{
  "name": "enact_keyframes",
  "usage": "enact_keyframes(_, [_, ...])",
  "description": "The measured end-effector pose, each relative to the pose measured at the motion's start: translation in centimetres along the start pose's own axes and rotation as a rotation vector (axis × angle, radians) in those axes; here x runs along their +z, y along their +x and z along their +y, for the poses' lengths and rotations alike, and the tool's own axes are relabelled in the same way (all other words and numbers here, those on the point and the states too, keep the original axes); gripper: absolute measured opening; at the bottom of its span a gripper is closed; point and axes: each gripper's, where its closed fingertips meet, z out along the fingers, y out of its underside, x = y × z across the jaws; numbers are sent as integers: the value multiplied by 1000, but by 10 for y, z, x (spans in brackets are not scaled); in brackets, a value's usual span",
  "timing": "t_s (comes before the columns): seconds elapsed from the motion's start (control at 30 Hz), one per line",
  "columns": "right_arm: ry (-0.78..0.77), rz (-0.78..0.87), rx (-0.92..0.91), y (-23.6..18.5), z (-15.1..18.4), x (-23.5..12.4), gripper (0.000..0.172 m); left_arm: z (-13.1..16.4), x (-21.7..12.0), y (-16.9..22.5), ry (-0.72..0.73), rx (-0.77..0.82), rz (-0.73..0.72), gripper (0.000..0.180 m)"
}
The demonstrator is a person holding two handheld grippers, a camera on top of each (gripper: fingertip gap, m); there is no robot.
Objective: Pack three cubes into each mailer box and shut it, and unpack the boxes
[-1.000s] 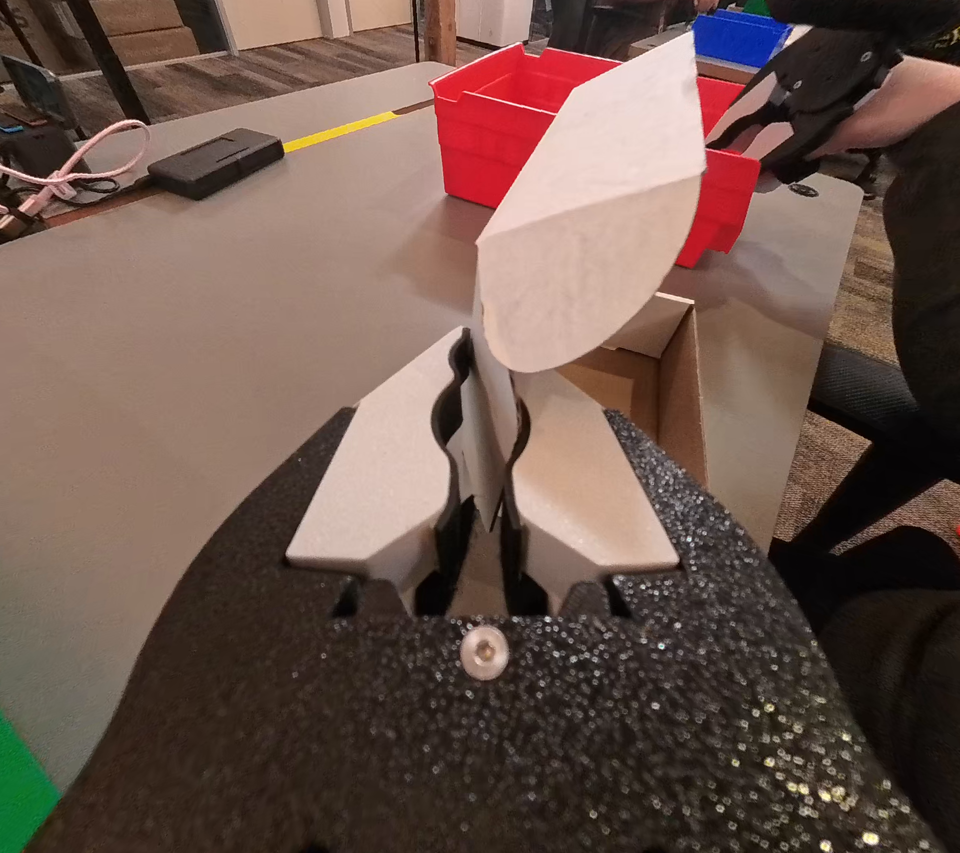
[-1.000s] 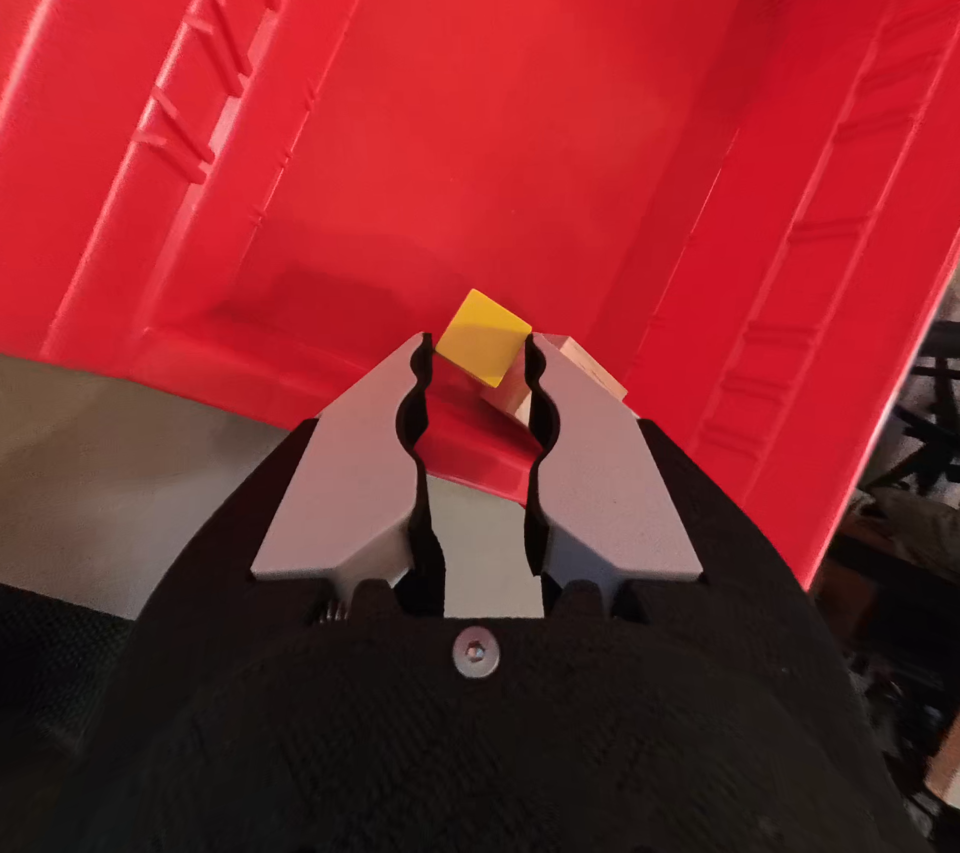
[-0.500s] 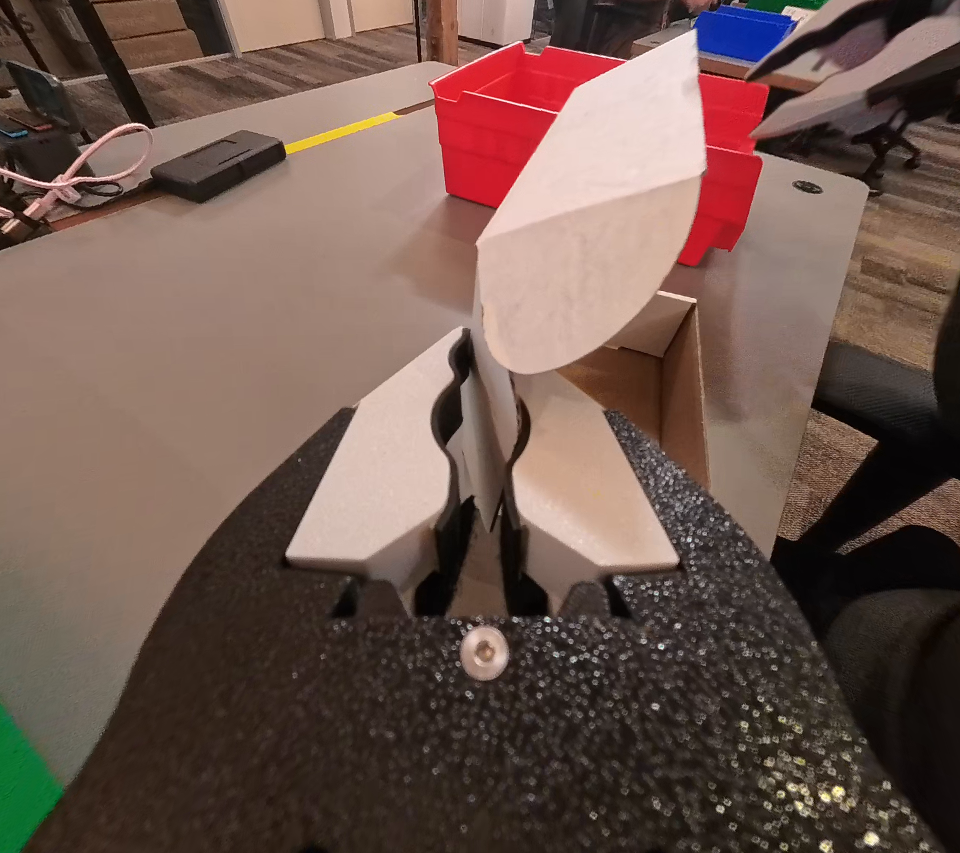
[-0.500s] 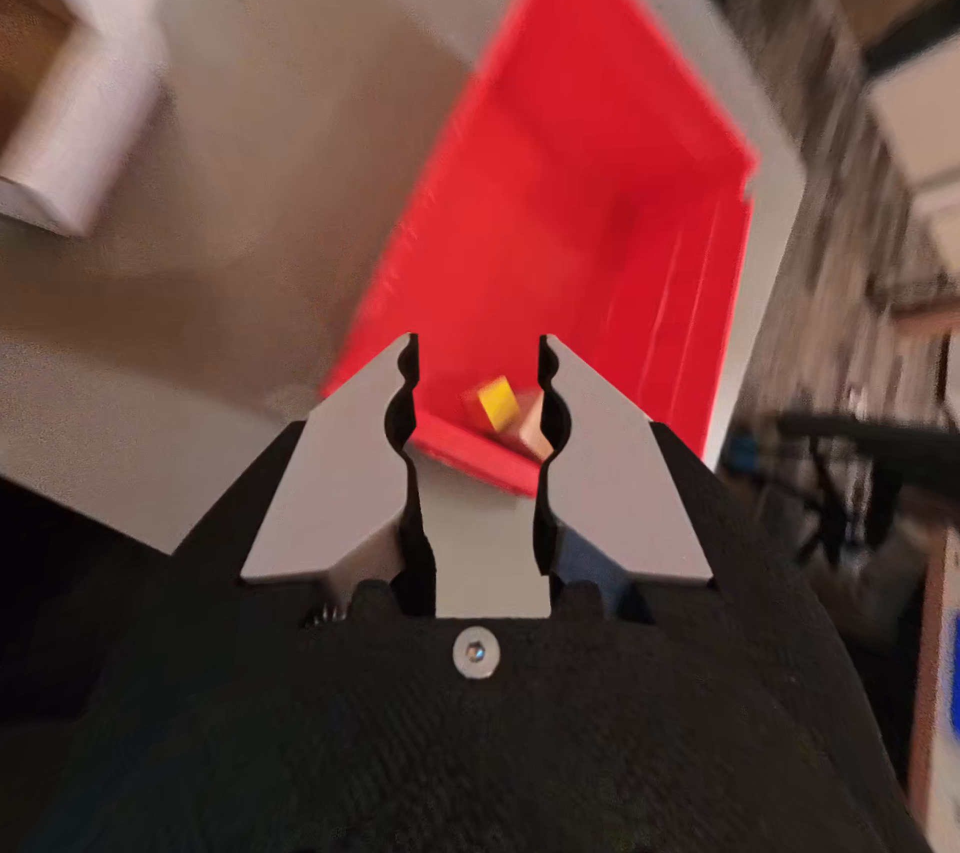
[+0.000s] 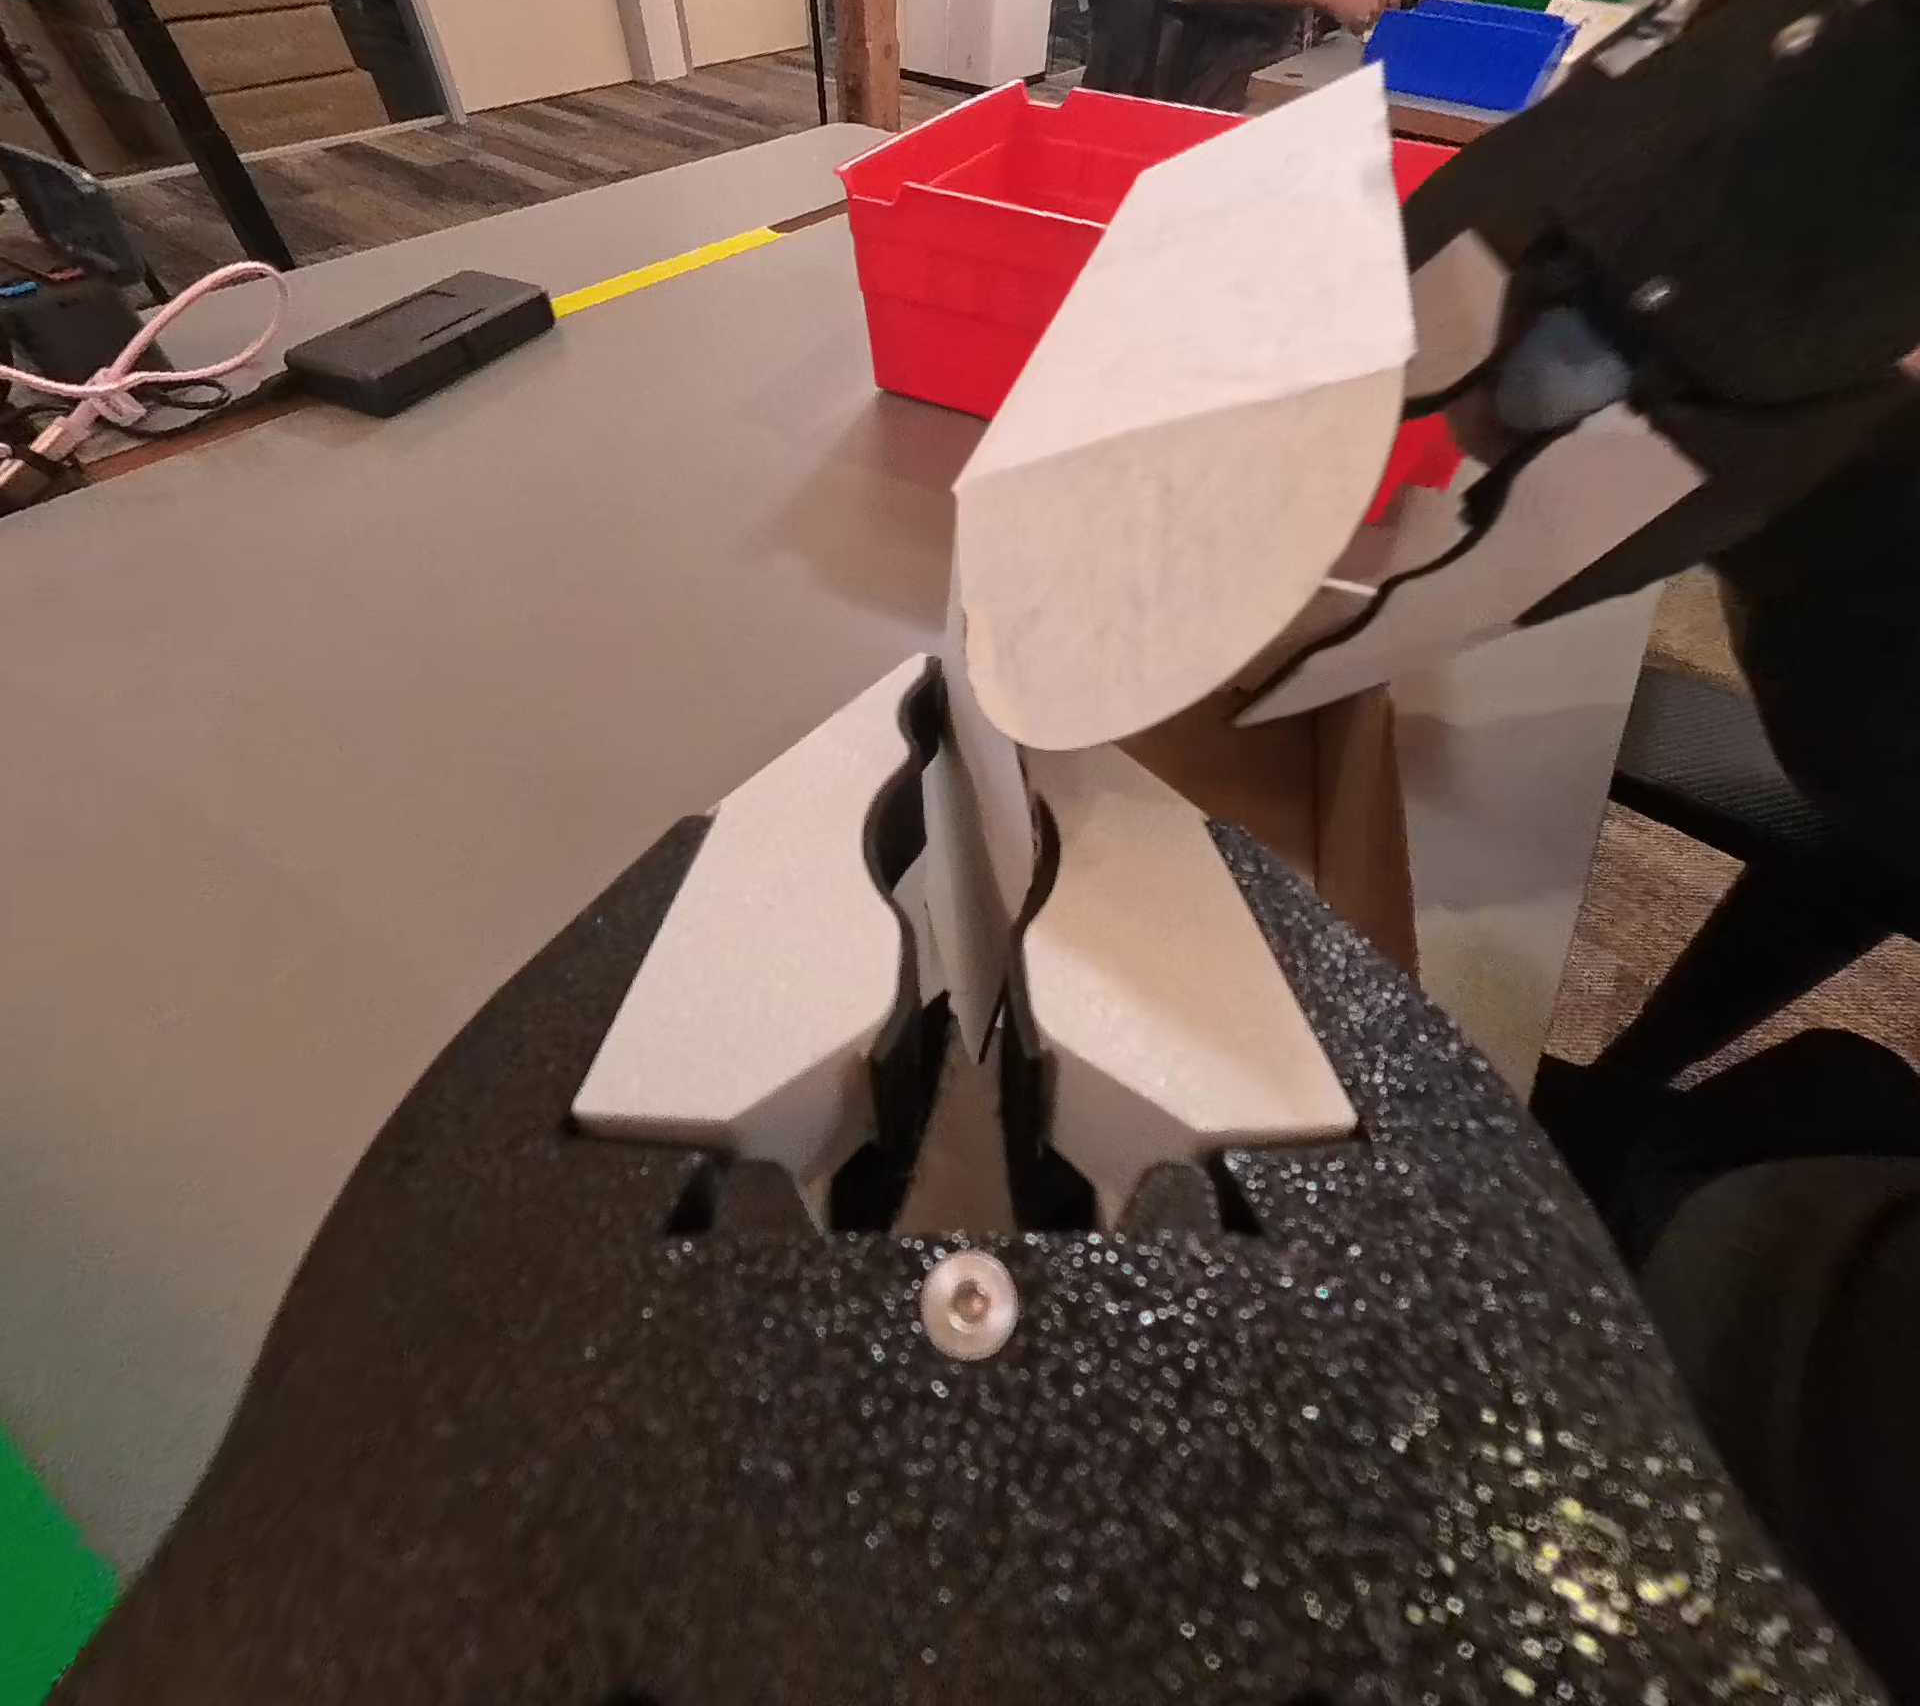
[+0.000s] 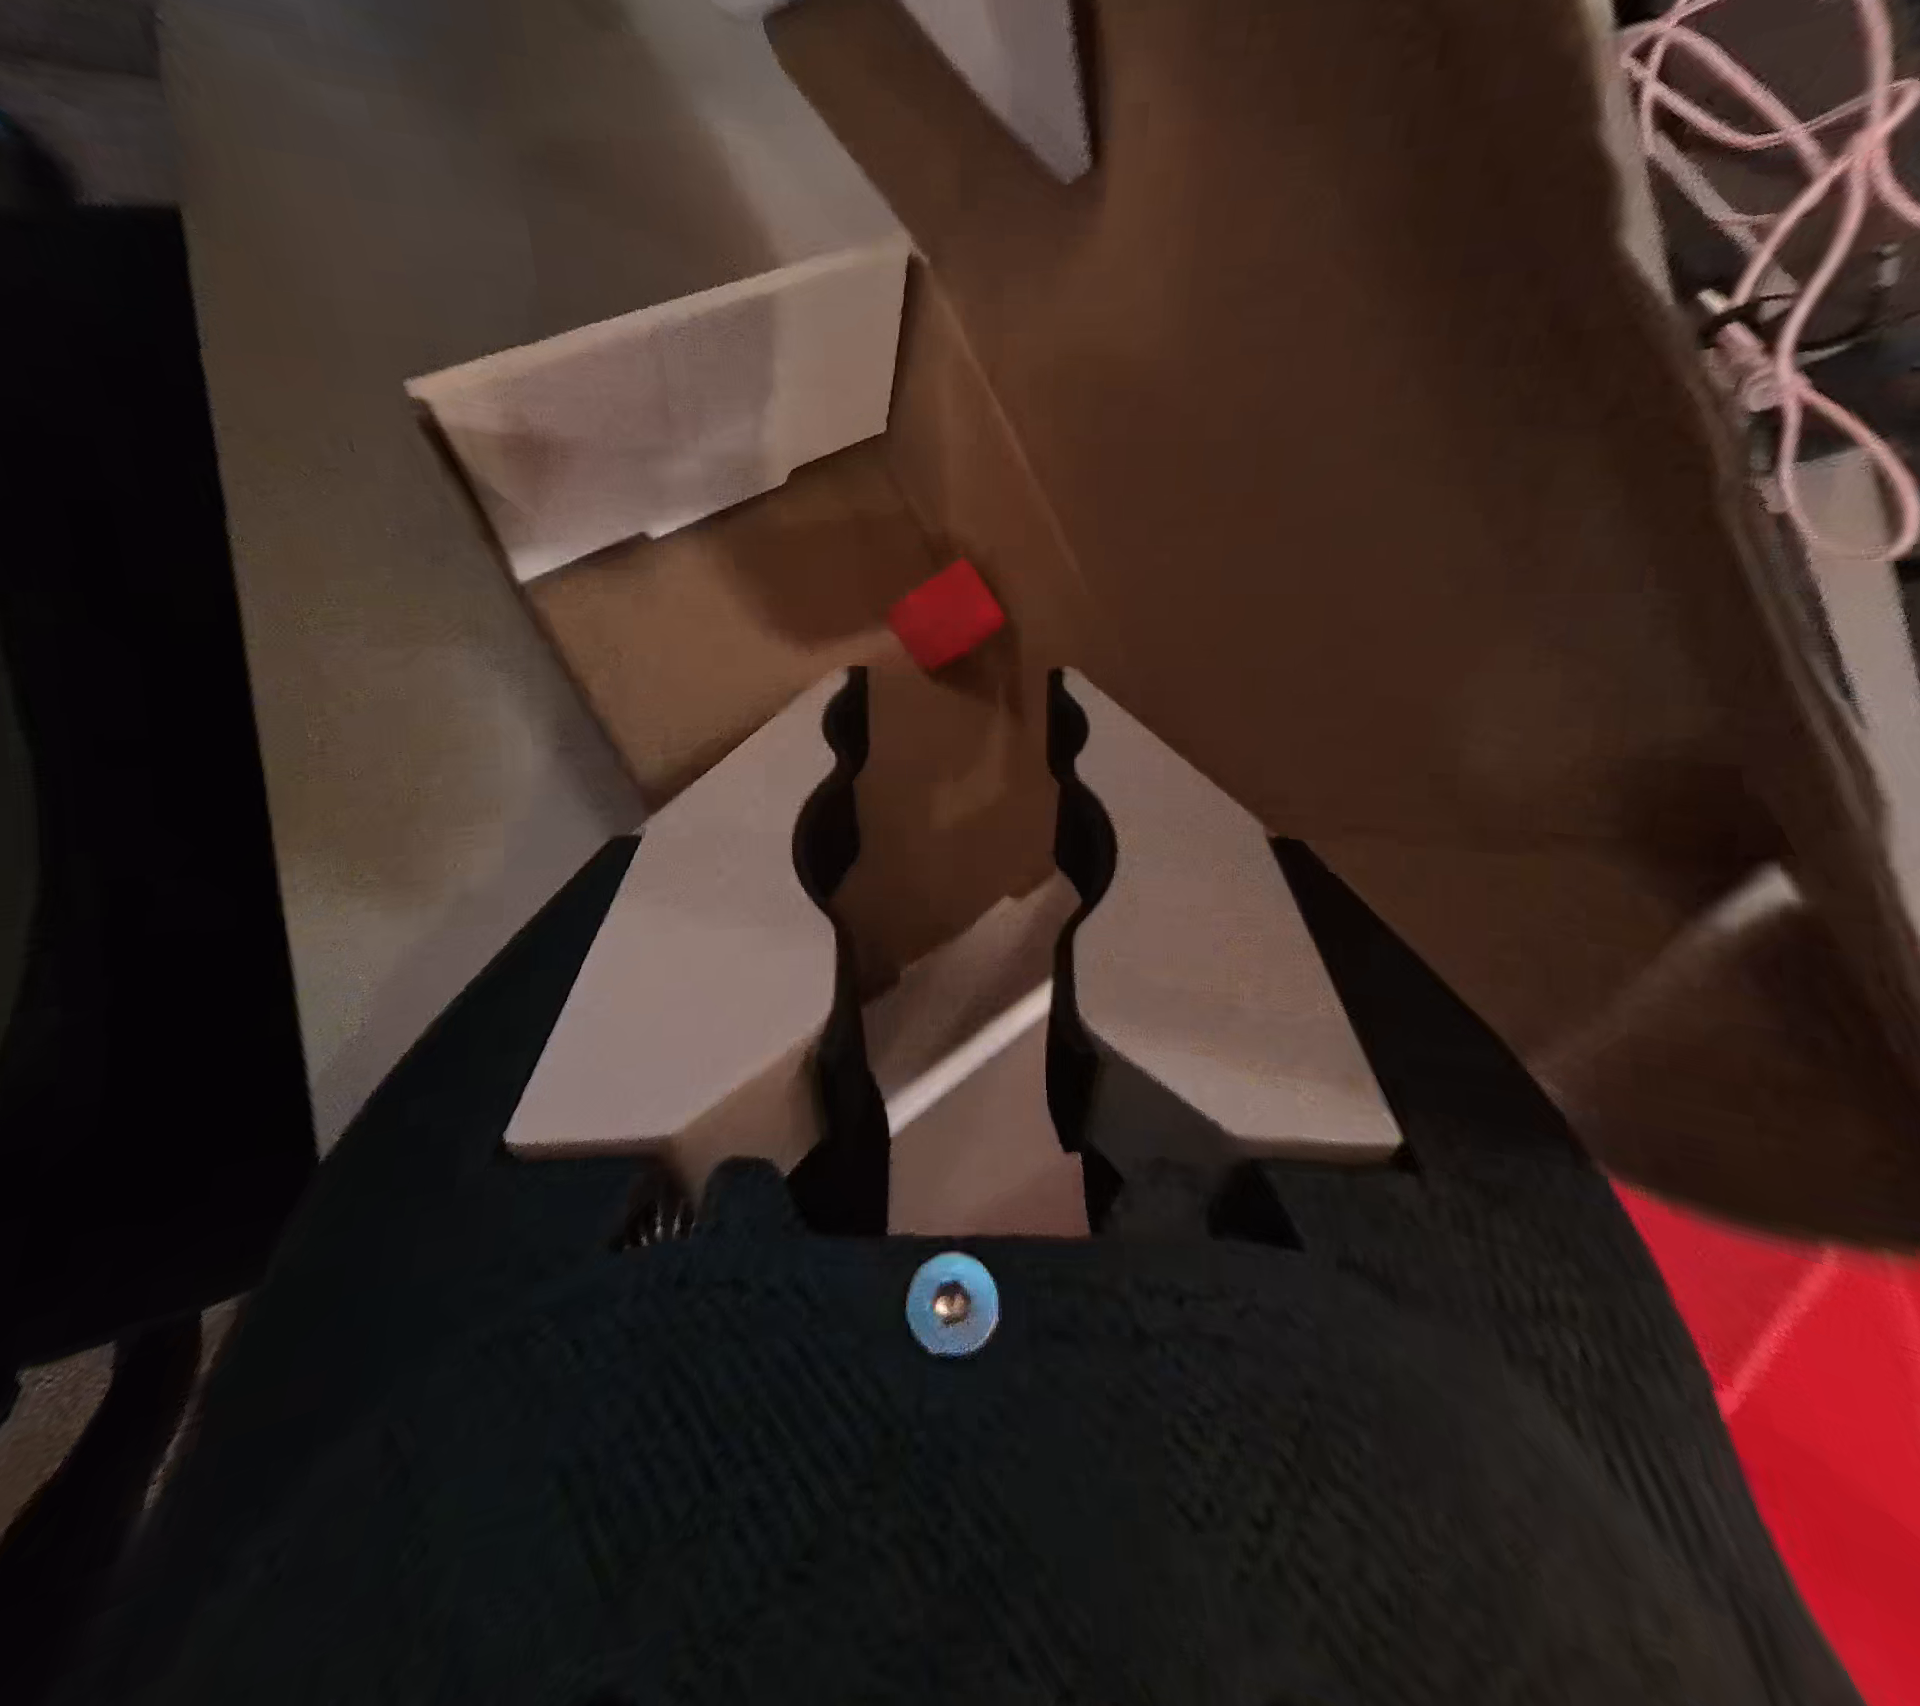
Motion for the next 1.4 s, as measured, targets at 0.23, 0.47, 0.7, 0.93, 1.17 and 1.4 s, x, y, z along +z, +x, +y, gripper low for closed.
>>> enact_keyframes(0.23, [-133, -9, 74, -12, 10, 35, 38, -4, 0, 13, -9, 5, 23, 3])
enact_keyframes(0.47, [-203, -7, 336, -14, 19, 51, 54, 1, 1, 10, -31, -16, 10, 2])
enact_keyframes(0.7, [-251, 25, 375, -14, 24, 52, 33, 2, 0, 6, -31, -34, 3, 2])
enact_keyframes(0.93, [-233, 29, 327, -11, 20, 48, 18, 2, 0, 3, -25, -33, -2, 3])
enact_keyframes(1.17, [-6, 34, 283, -8, -24, -6, 0, 3, -2, -8, -19, -39, -35, 3])
enact_keyframes(1.4, [-86, -12, 175, -16, -9, 15, 24, 0, -1, -1, -16, -11, -25, 3])
